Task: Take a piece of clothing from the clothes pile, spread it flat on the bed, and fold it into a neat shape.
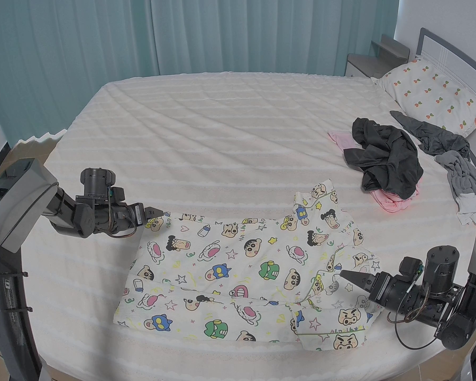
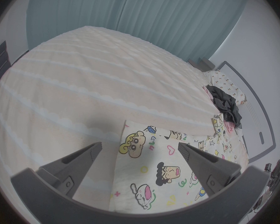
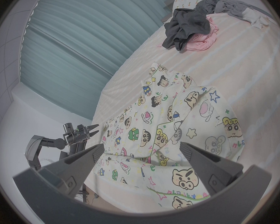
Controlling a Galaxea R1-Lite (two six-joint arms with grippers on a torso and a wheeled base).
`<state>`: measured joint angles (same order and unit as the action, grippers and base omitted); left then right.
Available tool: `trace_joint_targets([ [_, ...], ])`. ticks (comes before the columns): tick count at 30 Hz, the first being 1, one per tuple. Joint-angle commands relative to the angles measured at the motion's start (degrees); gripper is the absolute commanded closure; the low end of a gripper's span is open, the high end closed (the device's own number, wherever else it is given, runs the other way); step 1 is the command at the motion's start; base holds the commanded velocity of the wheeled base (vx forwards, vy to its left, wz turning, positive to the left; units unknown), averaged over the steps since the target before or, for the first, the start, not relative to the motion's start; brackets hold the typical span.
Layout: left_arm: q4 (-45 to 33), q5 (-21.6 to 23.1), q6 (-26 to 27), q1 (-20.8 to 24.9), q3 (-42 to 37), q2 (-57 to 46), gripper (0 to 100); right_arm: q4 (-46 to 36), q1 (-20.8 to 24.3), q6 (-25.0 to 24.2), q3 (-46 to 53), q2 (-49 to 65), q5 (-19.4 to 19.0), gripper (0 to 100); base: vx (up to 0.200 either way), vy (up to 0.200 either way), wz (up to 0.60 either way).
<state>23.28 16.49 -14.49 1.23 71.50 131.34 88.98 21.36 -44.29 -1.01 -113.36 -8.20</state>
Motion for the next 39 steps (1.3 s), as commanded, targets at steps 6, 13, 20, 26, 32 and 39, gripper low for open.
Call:
trace_joint_targets([
  [6,1.94,-0.15,-1.41,0.88,1.98,4.54,0,0.76,0.61,-0.01,1.01,-0.11,0.12,0,0.0,0.0,0.0],
  [13,2.03,-0.23,-5.98,2.55,3.91,5.24,0,0.76,0.53,-0.01,1.01,-0.19,0.03,0,0.0,0.0,0.0],
  [20,1.94,-0.32,-6.16,3.69,4.09,6.47,0,0.76,0.61,-0.01,0.92,-0.19,0.03,0,0.0,0.0,0.0],
  [26,1.41,-0.41,-6.25,3.34,3.91,6.47,100,0.76,0.44,-0.01,0.57,-0.37,0.12,0,0.0,0.0,0.0],
  [32,1.94,-0.85,-6.34,3.08,1.72,5.15,100,-0.21,-3.52,1.22,-6.2,-0.9,-0.06,0,0.0,0.0,0.0],
  [39,3.52,-5.95,-11.08,2.9,-0.57,1.64,100,-19.63,-11.43,10.63,-29.66,-9.51,-0.15,0,0.0,0.0,0.0],
])
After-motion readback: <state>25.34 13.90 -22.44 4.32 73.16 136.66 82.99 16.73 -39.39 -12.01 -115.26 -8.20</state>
